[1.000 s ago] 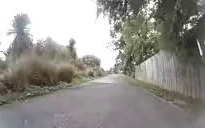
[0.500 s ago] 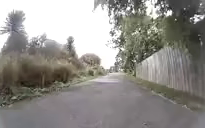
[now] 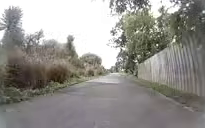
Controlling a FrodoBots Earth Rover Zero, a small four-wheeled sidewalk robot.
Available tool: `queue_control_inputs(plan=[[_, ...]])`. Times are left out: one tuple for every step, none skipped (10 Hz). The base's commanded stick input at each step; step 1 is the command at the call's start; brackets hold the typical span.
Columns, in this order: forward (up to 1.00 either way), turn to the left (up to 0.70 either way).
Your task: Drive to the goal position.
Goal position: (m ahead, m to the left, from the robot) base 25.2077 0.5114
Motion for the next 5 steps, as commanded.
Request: queue_control_inputs(plan=[[0.85,-0.21],[0.85,-0.34],[0.85,-0.34],[0.85,-0.05],[0.85,0.00]])
